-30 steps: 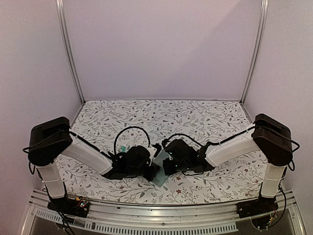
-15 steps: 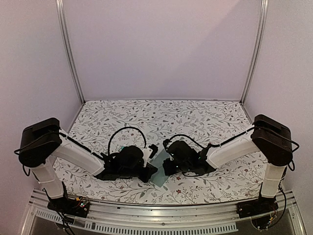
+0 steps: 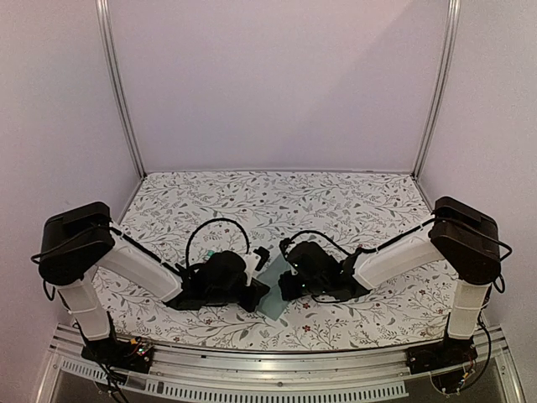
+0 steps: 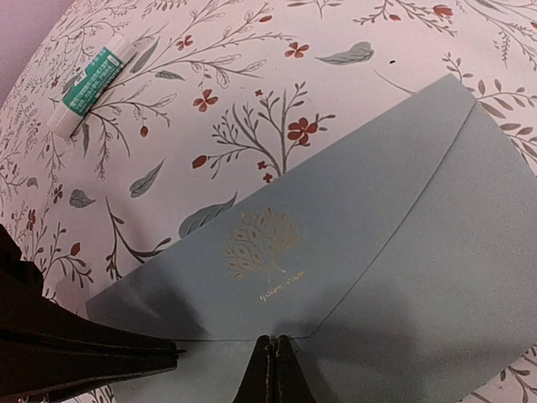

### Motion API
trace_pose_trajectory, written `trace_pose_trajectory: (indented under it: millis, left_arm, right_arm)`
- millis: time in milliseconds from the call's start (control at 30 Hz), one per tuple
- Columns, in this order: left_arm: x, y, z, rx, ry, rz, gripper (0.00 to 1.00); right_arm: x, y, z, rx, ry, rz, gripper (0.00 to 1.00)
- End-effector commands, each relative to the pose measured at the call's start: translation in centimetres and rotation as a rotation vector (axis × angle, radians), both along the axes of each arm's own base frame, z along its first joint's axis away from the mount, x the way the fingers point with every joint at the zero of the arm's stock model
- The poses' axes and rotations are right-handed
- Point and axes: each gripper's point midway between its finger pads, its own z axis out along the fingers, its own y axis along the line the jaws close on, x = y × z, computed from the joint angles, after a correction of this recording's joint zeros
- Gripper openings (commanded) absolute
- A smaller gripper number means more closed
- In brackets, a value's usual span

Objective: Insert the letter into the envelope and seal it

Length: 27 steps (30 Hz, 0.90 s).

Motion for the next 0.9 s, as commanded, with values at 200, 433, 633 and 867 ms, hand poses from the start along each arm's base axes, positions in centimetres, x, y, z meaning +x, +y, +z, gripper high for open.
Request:
trace_pose_trajectory:
  millis: [200,433,633,867]
  left_arm:
    - [1.7,0.6,-2.2,0.029,0.004,0.046,0.00]
    - [1.5,0.6,-2.6,0.030,0.019,0.038,0.00]
    - [1.3,0.4,-2.5,0.024,0.022,0.027,0.00]
    - [1.2,0.4,-2.6,0.026,0.027,0.025,0.00]
  right_arm:
    - [-1.8,-2.4,-3.9,-0.133,0.086,0.012,0.00]
    - [0.0,-0.5,1.5,-0.067,-0.020,0.018,0.00]
    - [1.5,0.1,5.3,-0.014,-0.106,-0.016,0.00]
    - [1.7,1.8,3.7,-0.016,-0.070,0.017,0.00]
